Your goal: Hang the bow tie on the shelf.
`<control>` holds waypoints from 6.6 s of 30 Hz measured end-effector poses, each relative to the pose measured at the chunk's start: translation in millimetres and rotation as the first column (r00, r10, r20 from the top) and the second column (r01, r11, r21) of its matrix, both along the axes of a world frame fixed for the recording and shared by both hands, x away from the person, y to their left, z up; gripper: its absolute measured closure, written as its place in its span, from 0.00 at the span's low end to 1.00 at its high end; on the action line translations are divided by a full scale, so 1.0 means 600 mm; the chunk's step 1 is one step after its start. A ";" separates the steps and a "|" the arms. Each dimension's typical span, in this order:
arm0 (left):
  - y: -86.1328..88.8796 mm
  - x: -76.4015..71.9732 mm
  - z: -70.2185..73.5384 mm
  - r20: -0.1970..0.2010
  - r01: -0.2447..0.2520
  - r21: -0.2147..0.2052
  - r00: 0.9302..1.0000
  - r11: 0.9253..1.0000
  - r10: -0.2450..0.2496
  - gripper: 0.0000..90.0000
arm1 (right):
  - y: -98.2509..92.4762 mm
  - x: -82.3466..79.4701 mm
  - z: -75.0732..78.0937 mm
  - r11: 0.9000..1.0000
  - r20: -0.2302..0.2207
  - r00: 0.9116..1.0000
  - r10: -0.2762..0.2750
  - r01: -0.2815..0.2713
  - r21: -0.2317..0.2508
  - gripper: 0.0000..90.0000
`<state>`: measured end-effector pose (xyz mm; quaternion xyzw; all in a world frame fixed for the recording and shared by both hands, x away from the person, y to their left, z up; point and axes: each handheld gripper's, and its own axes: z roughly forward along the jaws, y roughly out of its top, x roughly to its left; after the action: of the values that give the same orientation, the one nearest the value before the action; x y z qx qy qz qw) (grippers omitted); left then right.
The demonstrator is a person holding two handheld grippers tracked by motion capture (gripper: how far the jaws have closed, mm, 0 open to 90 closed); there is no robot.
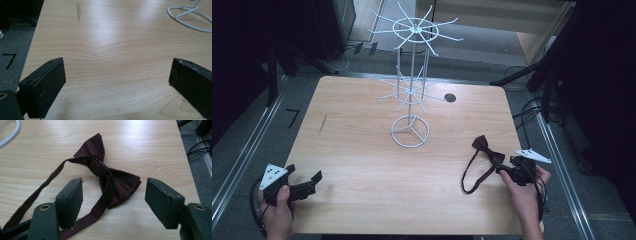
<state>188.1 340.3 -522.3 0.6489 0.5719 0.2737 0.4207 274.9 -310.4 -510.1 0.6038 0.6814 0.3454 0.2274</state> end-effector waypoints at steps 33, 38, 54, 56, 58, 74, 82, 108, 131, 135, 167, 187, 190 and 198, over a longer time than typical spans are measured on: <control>-0.001 0.001 0.000 -0.003 0.006 0.003 1.000 1.000 -0.006 0.02 | 0.043 0.096 -0.021 0.975 -0.239 0.969 0.066 -0.114 -0.192 0.92; 0.000 0.001 0.000 -0.005 0.007 0.002 1.000 1.000 -0.007 0.02 | 0.037 0.093 -0.022 0.984 -0.213 0.976 0.055 -0.089 -0.155 0.96; -0.001 0.001 0.000 -0.004 0.009 0.004 1.000 1.000 -0.009 0.02 | 0.058 0.059 0.018 0.997 -0.001 0.997 0.072 -0.072 -0.036 0.96; 0.000 0.001 0.000 -0.006 0.009 0.001 1.000 1.000 -0.009 0.02 | 0.069 0.058 0.032 0.997 0.035 0.996 0.078 -0.078 -0.015 0.96; 0.000 0.001 0.000 -0.007 0.010 0.002 1.000 1.000 -0.010 0.02 | 0.078 0.058 0.043 0.996 0.050 0.995 0.086 -0.086 -0.008 0.96; 0.000 0.001 0.000 -0.005 0.008 -0.001 1.000 1.000 -0.008 0.02 | 0.132 0.072 0.103 0.989 0.143 0.979 0.143 -0.146 0.012 0.96; 0.000 0.001 0.000 -0.006 0.010 -0.002 1.000 1.000 -0.010 0.02 | 0.155 0.079 0.125 0.987 0.183 0.971 0.154 -0.161 0.026 0.96; 0.001 0.002 0.000 -0.007 0.010 -0.004 1.000 1.000 -0.010 0.02 | 0.191 0.091 0.205 0.979 0.287 0.941 0.178 -0.197 0.040 0.96; 0.002 0.002 0.000 -0.009 0.011 -0.008 1.000 1.000 -0.011 0.02 | 0.245 0.137 0.191 0.970 0.257 0.943 0.212 -0.235 0.060 0.96; 0.002 0.002 0.000 -0.009 0.012 -0.010 1.000 1.000 -0.012 0.02 | 0.260 0.148 0.176 0.969 0.239 0.947 0.216 -0.239 0.068 0.96; 0.002 0.002 0.000 -0.007 0.011 -0.012 1.000 1.000 -0.011 0.02 | 0.338 0.175 0.105 0.963 0.178 0.954 0.240 -0.258 0.083 0.96; 0.002 0.002 0.000 -0.008 0.011 -0.013 1.000 1.000 -0.011 0.02 | 0.324 0.160 0.097 0.952 0.209 0.946 0.249 -0.278 0.126 0.63; 0.001 0.002 0.000 -0.008 0.010 -0.012 1.000 1.000 -0.010 0.02 | 0.316 0.156 0.102 0.954 0.215 0.946 0.242 -0.272 0.124 0.53; 0.001 0.002 0.000 -0.008 0.011 -0.010 1.000 1.000 -0.011 0.02 | 0.286 0.140 0.119 0.954 0.231 0.944 0.235 -0.270 0.133 0.41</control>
<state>189.1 341.1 -522.6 0.6511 0.5713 0.2659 0.4231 358.8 -139.0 -438.8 0.4874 0.6947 0.4885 0.2027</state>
